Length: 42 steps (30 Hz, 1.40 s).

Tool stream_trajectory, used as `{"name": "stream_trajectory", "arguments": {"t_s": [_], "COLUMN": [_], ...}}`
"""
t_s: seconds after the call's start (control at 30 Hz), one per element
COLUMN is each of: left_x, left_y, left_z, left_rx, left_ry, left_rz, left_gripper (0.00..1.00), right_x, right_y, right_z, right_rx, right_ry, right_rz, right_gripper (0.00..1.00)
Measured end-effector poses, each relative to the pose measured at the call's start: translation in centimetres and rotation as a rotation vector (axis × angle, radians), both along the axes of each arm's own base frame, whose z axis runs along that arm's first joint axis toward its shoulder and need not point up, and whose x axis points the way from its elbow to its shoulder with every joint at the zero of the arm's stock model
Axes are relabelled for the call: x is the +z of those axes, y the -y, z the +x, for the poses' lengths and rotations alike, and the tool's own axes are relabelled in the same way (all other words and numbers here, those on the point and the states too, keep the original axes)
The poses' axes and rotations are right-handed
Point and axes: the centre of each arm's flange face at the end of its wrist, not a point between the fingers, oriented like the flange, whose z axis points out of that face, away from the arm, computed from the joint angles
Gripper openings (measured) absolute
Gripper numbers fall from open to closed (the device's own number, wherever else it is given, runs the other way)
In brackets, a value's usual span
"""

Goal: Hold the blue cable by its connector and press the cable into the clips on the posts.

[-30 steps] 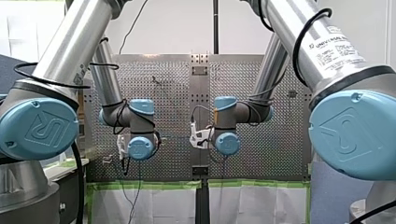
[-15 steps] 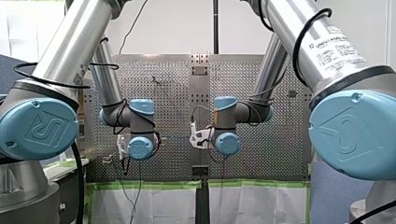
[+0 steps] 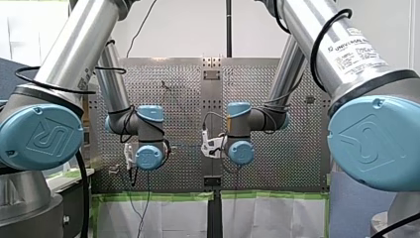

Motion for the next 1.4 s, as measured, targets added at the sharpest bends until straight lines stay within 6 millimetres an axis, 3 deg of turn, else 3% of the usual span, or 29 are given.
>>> {"name": "stream_trajectory", "arguments": {"t_s": [0.5, 0.8, 1.2, 1.4], "left_x": [0.0, 0.0, 0.0, -1.4], "left_y": [0.0, 0.0, 0.0, -1.5], "left_z": [0.0, 0.0, 0.0, 0.3], "left_rx": [-0.001, -0.002, -0.001, 0.06], "left_ry": [0.001, 0.001, 0.001, -0.052], "left_rz": [0.0, 0.001, 0.001, 0.063], "left_gripper": [0.0, 0.0, 0.0, 0.0], "right_x": [0.0, -2.2, -2.4, -2.5], "right_y": [0.1, 0.3, 0.2, 0.2], "right_z": [0.0, -0.3, -0.4, -0.4], "right_rx": [-0.003, -0.017, -0.018, -0.018], "right_ry": [-0.001, -0.071, -0.08, -0.08], "right_rz": [-0.001, 0.046, 0.053, 0.053], "right_gripper": [0.0, 0.0, 0.0, 0.0]}}
